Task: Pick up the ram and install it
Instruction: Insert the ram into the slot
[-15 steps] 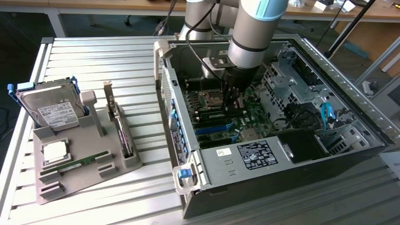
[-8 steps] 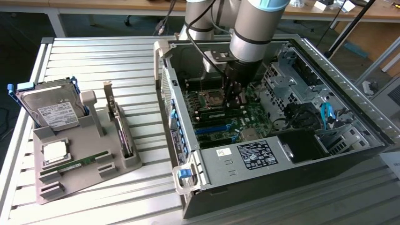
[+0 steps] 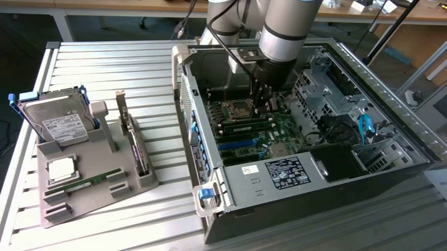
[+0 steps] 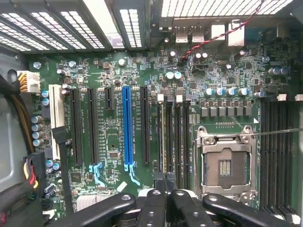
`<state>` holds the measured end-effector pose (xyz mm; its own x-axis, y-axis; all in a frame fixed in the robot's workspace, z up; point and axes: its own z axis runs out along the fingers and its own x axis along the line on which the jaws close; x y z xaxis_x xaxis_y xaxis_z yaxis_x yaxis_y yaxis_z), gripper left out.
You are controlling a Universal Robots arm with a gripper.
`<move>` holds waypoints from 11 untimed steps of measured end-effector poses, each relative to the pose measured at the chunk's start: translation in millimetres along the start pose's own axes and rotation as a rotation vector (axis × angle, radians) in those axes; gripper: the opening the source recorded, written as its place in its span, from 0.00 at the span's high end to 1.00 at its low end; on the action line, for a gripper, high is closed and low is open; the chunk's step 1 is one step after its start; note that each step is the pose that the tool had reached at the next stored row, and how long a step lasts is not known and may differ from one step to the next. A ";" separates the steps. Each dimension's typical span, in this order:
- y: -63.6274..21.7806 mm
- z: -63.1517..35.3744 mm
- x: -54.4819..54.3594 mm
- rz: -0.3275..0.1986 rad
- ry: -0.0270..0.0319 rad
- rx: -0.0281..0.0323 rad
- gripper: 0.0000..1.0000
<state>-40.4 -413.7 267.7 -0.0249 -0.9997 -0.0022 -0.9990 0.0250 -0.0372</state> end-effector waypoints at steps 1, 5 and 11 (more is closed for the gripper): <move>-0.1 0.0 0.0 -0.011 -0.0005 0.0001 0.90; -0.8 -0.2 0.0 -0.037 -0.0011 -0.0002 0.90; -10.0 0.2 -0.2 -0.037 -0.0011 -0.0032 0.90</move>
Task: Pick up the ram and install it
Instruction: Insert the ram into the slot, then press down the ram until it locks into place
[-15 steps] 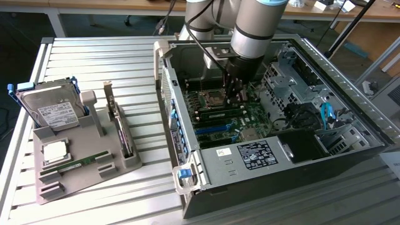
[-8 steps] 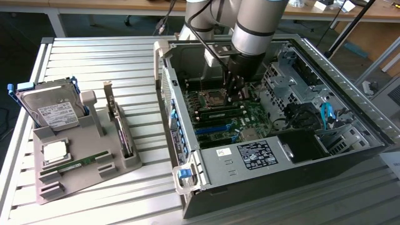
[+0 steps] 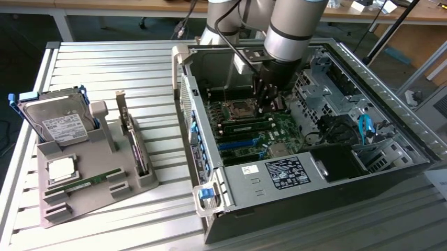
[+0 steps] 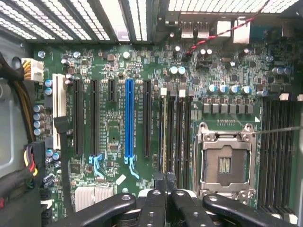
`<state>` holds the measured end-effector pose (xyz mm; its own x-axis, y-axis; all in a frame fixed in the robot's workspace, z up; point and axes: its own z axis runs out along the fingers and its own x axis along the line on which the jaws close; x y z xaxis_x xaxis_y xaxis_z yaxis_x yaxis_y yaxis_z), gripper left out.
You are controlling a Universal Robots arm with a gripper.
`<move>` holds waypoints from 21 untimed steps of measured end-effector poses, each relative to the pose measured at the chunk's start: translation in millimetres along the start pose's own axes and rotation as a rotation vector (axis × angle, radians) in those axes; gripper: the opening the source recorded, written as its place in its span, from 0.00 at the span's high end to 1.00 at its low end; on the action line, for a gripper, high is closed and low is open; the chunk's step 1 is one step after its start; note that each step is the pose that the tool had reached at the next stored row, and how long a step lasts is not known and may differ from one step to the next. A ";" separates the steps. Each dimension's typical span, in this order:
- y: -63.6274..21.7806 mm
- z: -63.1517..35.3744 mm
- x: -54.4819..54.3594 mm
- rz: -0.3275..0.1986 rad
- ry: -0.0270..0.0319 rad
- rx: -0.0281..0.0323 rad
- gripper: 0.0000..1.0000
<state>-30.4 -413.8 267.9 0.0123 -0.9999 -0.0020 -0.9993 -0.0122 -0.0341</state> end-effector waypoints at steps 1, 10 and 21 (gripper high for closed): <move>-2.7 0.1 0.0 0.000 -0.0001 -0.0015 0.90; -31.2 1.0 0.4 0.000 -0.0001 -0.0177 0.90; -44.1 4.1 0.6 0.000 0.0006 -0.0246 0.90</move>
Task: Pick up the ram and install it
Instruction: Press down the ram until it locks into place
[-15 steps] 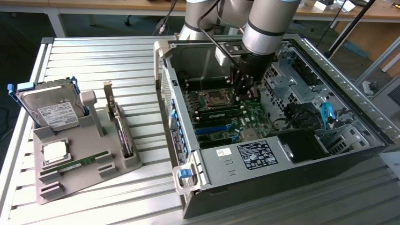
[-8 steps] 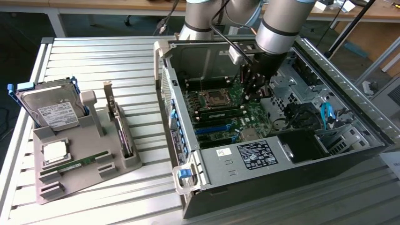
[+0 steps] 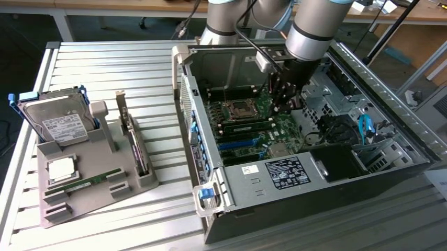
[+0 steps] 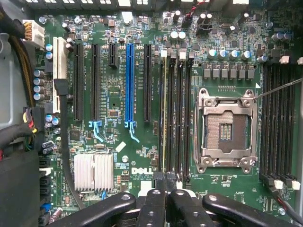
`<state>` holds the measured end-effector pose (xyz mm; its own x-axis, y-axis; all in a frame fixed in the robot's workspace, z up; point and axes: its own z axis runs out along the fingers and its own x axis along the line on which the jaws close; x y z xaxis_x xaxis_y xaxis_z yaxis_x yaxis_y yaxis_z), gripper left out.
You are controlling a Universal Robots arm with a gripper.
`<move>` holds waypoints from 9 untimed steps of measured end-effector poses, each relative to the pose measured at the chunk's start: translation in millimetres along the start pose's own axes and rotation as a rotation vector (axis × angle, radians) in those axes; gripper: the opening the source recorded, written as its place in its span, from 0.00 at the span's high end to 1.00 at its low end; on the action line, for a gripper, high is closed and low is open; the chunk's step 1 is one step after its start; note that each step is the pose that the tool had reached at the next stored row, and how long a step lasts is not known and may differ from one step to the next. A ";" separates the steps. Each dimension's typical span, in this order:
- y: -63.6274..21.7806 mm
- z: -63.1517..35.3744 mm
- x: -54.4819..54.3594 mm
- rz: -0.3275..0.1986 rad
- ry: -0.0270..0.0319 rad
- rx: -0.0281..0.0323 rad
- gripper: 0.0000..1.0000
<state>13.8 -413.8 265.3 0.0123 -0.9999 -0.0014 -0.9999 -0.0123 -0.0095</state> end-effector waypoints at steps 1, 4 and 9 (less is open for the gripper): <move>0.0 3.2 0.0 0.000 0.0006 -0.0001 0.90; -0.4 11.4 -2.3 0.000 0.0010 -0.0005 0.90; -6.2 23.2 -3.2 0.000 0.0020 -0.0012 0.90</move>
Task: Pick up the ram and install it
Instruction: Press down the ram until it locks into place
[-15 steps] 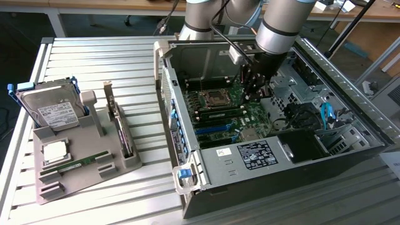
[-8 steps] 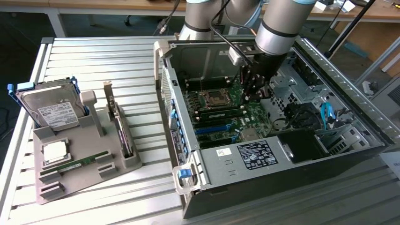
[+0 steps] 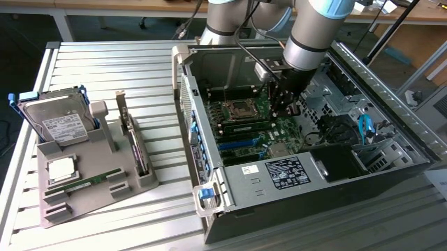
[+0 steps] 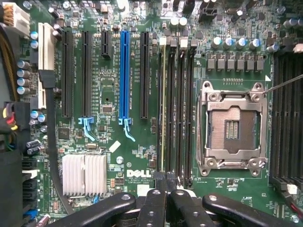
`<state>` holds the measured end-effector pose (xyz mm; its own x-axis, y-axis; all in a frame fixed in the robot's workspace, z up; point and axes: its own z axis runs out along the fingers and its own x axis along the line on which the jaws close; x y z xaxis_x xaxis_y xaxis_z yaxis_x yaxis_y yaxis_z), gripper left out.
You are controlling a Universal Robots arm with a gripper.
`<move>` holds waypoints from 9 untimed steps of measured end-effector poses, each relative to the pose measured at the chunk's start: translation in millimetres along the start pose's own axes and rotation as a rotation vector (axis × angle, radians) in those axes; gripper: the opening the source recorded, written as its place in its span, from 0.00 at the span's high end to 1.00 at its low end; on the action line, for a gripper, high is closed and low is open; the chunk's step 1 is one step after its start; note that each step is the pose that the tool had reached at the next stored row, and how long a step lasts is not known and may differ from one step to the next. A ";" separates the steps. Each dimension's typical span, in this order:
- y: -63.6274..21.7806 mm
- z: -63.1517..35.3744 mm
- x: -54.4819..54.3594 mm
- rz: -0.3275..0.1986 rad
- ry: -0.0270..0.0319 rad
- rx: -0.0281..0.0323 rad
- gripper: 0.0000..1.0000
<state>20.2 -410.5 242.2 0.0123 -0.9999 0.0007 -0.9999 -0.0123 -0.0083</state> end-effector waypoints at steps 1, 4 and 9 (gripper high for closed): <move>-0.6 1.1 0.0 0.000 0.0002 0.0000 0.90; -1.0 3.1 0.0 0.000 0.0030 0.0000 0.90; -1.1 5.8 0.0 0.000 0.0042 -0.0001 0.90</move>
<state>21.4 -410.5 236.3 0.0122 -0.9999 0.0049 -0.9999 -0.0123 -0.0082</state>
